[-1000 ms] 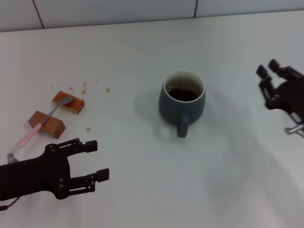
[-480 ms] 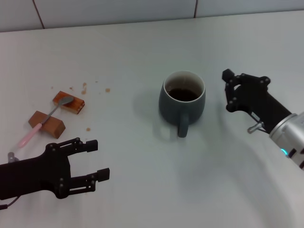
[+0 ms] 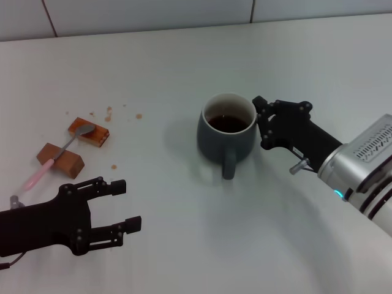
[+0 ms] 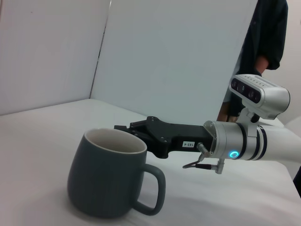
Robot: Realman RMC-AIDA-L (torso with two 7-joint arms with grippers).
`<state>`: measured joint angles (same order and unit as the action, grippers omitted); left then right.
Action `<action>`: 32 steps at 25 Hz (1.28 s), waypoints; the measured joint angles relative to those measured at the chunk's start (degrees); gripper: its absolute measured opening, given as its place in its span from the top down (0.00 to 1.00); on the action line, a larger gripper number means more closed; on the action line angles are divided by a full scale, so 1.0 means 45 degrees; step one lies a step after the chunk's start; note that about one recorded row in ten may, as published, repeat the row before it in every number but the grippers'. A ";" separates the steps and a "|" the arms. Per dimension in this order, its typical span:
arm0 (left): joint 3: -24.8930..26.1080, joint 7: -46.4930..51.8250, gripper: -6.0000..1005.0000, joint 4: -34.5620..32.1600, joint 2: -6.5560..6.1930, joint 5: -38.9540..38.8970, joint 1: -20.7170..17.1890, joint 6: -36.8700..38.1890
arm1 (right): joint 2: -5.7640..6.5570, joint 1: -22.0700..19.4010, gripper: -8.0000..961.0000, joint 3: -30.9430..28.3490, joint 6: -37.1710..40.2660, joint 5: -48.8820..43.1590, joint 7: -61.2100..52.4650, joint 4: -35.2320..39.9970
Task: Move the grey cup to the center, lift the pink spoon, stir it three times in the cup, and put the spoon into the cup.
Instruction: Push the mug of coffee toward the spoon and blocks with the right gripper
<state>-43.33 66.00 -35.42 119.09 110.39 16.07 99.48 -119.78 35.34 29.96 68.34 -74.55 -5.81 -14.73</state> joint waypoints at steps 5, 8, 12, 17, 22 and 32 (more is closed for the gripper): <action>0.0000 0.0000 0.21 0.0012 0.0001 -0.0006 0.0003 0.0000 | -0.0003 0.0442 0.95 -0.0006 -0.0184 -0.0018 0.0004 -0.0407; 0.0000 0.0000 0.21 0.0010 0.0000 -0.0009 0.0003 0.0004 | -0.0003 0.0674 0.94 -0.0010 -0.0255 -0.0058 0.0006 -0.0626; 0.0000 0.0000 0.21 0.0012 0.0000 -0.0020 0.0003 0.0006 | -0.0014 0.1118 0.93 -0.0017 -0.0392 -0.0191 0.0012 -0.0890; -0.0001 -0.0034 0.21 0.0045 0.0000 -0.0095 0.0018 0.0004 | -0.0022 0.1529 0.92 -0.0024 -0.0702 -0.0234 0.0015 -0.1144; -0.0001 -0.0067 0.21 0.0057 0.0000 -0.0115 0.0022 0.0002 | -0.0022 0.1850 0.91 -0.0635 -0.1127 -0.1099 0.0021 -0.1419; 0.0008 -0.0154 0.21 0.0079 -0.0001 -0.0143 0.0022 0.0001 | 0.0004 0.1062 0.89 -0.4020 -0.1489 -0.4071 0.0023 -0.1386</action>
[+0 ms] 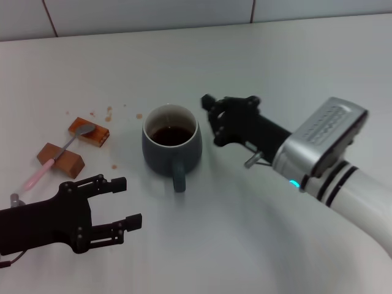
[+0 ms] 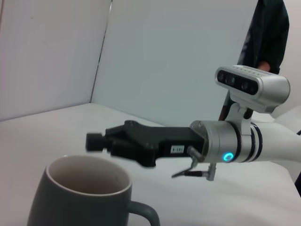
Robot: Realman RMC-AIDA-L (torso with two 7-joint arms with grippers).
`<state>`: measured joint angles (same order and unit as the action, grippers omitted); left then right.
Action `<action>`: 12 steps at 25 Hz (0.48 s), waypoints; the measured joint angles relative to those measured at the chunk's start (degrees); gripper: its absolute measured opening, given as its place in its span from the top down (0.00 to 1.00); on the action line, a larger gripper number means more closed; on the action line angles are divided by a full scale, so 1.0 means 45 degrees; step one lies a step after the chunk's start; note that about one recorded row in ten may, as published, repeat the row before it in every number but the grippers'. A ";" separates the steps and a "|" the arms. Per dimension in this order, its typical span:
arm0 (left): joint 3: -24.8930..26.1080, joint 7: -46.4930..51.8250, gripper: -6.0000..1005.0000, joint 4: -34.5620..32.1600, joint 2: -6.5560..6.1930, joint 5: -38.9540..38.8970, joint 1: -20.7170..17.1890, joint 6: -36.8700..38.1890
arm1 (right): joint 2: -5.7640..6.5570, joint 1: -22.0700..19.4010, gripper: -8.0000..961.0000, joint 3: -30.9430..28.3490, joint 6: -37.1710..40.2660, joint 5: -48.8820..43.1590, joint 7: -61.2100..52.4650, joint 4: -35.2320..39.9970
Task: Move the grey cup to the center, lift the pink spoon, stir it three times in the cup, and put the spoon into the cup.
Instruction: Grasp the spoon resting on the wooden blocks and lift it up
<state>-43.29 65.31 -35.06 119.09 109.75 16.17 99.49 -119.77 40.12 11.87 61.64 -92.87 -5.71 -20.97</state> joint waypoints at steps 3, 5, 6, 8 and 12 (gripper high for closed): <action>0.0001 -0.0090 0.21 0.0012 0.0000 -0.0020 -0.0004 -0.0018 | 0.0074 -0.0867 0.88 -0.0520 0.1273 -0.0061 0.0001 0.0409; 0.0008 -0.0139 0.21 0.0022 0.0001 -0.0056 -0.0020 -0.0037 | 0.0101 -0.1508 0.88 -0.0433 0.2737 -0.0388 -0.0009 0.0822; 0.0010 -0.0147 0.21 0.0023 0.0000 -0.0085 -0.0034 -0.0052 | 0.0105 -0.1934 0.88 -0.0322 0.3894 -0.0885 -0.0033 0.1176; 0.0010 -0.0147 0.21 0.0024 0.0000 -0.0149 -0.0051 -0.0079 | 0.0125 -0.2606 0.87 -0.0273 0.5759 -0.2137 -0.0160 0.1774; 0.0086 -0.0165 0.21 0.0023 0.0000 -0.0204 -0.0066 -0.0110 | 0.0184 -0.3338 0.86 -0.0201 0.7944 -0.5386 -0.2624 0.3703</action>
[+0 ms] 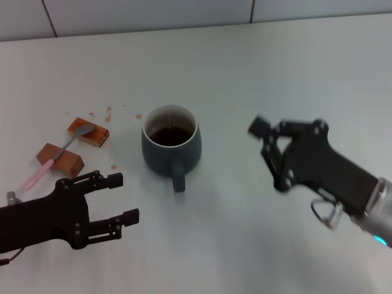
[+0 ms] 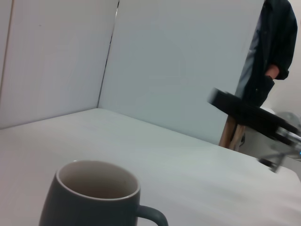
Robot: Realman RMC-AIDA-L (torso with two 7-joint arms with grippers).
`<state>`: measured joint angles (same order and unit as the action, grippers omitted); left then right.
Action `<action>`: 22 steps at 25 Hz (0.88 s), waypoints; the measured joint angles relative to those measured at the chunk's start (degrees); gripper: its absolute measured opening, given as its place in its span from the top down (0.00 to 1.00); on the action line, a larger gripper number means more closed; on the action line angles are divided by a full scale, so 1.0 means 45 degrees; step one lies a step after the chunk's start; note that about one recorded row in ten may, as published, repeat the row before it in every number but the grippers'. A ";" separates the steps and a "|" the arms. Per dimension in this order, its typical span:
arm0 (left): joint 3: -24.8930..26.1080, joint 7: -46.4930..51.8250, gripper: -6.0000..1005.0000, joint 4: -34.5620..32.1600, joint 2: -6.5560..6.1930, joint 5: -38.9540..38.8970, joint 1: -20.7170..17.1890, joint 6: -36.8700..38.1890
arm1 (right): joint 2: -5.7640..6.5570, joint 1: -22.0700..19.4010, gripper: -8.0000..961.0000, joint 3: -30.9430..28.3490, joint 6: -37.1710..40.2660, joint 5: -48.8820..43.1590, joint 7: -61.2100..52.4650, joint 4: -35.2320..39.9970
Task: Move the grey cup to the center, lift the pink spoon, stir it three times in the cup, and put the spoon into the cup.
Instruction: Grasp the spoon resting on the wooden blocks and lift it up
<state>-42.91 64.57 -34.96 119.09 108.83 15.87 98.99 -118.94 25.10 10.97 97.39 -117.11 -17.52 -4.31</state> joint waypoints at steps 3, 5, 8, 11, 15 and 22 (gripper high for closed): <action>0.0004 -0.0017 0.21 -0.0001 -0.0013 -0.0014 0.0034 -0.0044 | 0.0000 0.0048 0.86 0.0053 0.0099 -0.1121 -0.2001 0.1087; 0.0004 -0.0018 0.21 -0.0004 -0.0016 -0.0042 0.0053 -0.0121 | -0.0019 0.0124 0.85 0.0072 0.0230 -0.2482 -0.4279 0.2551; 0.0004 -0.0017 0.21 -0.0004 -0.0019 -0.0050 0.0054 -0.0156 | -0.0021 0.0133 0.85 0.0072 0.0449 -0.3072 -0.5318 0.3341; 0.0004 -0.0017 0.21 -0.0004 -0.0019 -0.0193 0.0023 -0.0202 | -0.0057 0.0119 0.84 0.0176 0.0659 -0.3493 -0.6705 0.4476; -0.0001 -0.0005 0.21 0.0118 -0.0024 -0.0896 -0.0135 -0.0011 | -0.0089 0.0175 0.76 0.0574 0.0694 -0.3485 -0.7571 0.5128; 0.0976 0.1856 0.21 0.2319 -0.0152 -0.5963 -0.0696 0.1866 | -0.0093 0.0288 0.47 0.0586 0.0689 -0.3499 -0.7625 0.5168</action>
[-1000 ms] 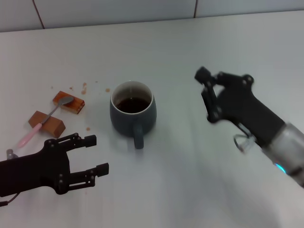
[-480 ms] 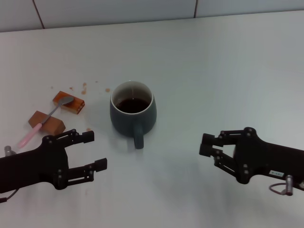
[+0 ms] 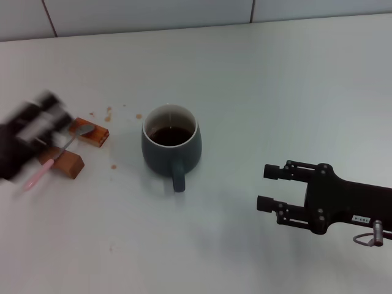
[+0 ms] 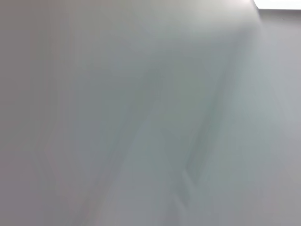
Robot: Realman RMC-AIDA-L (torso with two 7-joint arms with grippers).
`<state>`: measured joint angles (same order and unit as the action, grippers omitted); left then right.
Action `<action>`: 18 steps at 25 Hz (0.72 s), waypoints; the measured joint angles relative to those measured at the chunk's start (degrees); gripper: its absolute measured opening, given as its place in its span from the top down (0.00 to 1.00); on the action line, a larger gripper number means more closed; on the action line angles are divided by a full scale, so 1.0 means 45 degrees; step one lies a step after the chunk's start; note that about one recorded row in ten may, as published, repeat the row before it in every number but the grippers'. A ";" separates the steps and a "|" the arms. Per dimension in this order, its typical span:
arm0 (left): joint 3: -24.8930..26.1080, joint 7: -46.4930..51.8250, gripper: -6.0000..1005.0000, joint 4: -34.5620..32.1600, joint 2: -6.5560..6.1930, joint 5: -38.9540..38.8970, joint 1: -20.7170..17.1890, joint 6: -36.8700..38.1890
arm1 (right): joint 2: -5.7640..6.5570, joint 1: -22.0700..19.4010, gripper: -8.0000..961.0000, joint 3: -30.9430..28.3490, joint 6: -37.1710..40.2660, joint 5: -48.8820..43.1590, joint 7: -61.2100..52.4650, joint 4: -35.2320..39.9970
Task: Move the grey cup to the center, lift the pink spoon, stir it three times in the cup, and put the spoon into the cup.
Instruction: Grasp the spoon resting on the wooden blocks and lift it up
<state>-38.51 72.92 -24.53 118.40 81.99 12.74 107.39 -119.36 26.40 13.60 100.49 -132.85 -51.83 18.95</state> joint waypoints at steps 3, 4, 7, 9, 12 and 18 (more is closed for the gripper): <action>0.2174 0.1964 0.21 0.1451 -0.0054 -0.1131 -0.0474 -0.0270 | 0.0000 -0.0035 0.36 0.0005 0.0010 0.0031 0.0031 0.0084; 0.2671 0.2359 0.21 0.1764 -0.0056 -0.1128 -0.0637 -0.0550 | -0.0001 -0.0044 0.34 0.0006 0.0009 0.0031 0.0032 0.0124; 0.2976 0.2871 0.21 0.2023 -0.0063 -0.1120 -0.0925 -0.1231 | -0.0008 -0.0045 0.28 0.0004 0.0006 0.0031 0.0033 0.0167; 0.2972 0.3174 0.21 0.2220 -0.0064 -0.1109 -0.1158 -0.1815 | -0.0010 -0.0038 0.24 0.0005 0.0005 0.0031 0.0034 0.0169; 0.2885 0.3466 0.22 0.2683 -0.0075 -0.1071 -0.1348 -0.2474 | -0.0014 -0.0010 0.22 0.0004 0.0009 0.0009 0.0033 0.0173; 0.2698 0.3690 0.22 0.3218 -0.0082 -0.1040 -0.1512 -0.3488 | -0.0019 -0.0038 0.22 0.0005 0.0015 -0.0046 0.0033 0.0198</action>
<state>-26.37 89.53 -10.05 118.03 77.31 5.93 91.69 -119.44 26.22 13.62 100.56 -133.06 -51.68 19.84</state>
